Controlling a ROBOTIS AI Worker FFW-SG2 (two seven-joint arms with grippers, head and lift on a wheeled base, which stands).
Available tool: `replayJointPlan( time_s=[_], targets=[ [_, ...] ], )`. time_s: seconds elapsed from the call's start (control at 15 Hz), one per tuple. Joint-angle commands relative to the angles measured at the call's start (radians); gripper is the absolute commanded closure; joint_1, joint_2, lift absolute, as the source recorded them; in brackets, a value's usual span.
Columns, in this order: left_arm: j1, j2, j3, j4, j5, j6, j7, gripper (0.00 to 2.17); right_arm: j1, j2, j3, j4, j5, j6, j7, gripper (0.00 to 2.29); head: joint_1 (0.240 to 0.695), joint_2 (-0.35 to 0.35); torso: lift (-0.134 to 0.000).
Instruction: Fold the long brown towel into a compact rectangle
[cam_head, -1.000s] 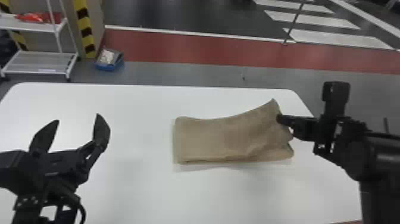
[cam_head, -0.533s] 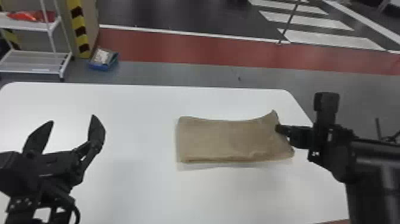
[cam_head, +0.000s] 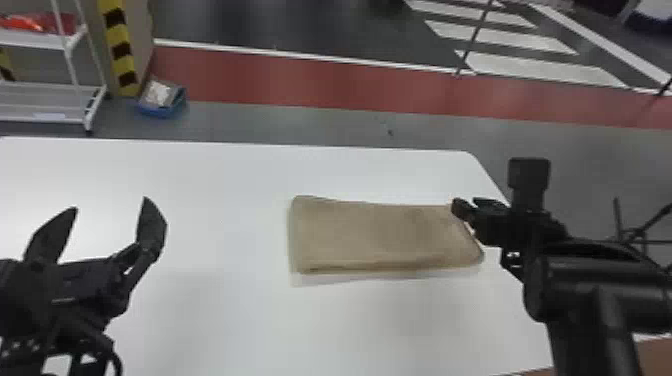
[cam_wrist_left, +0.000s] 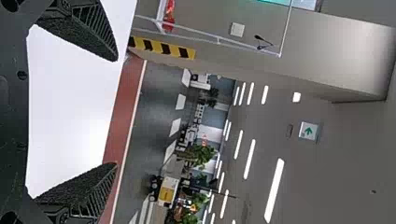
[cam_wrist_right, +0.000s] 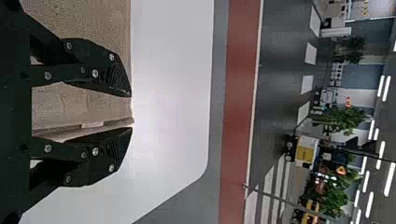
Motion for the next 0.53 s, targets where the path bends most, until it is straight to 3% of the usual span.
replayJointPlan(
  time_s=[0.0,0.2,0.27,0.33,0.47],
  targets=[
    [-0.002,0.000,-0.004,0.000,-0.002,-0.001,0.000,0.08,0.048,0.012,-0.010,-0.061,-0.007,-0.032,-0.001,0.05,0.695,-0.260,-0.121],
    [-0.003,0.000,-0.004,0.009,-0.002,-0.001,0.000,0.08,0.088,0.016,-0.002,-0.100,-0.105,-0.017,0.034,0.15,0.695,-0.258,-0.121],
    [-0.005,0.001,0.002,0.011,-0.004,-0.008,0.003,0.08,0.102,0.022,0.030,-0.110,-0.104,-0.017,0.039,0.36,0.695,-0.253,-0.121],
    [-0.005,0.001,0.013,0.009,-0.005,-0.017,0.006,0.08,0.108,0.032,0.061,-0.117,-0.099,-0.020,0.055,0.62,0.695,-0.243,-0.121],
    [0.000,0.006,0.048,-0.006,-0.005,-0.023,0.014,0.08,0.109,0.057,0.124,-0.108,-0.093,-0.011,0.085,1.71,0.695,-0.188,-0.121]
  ],
)
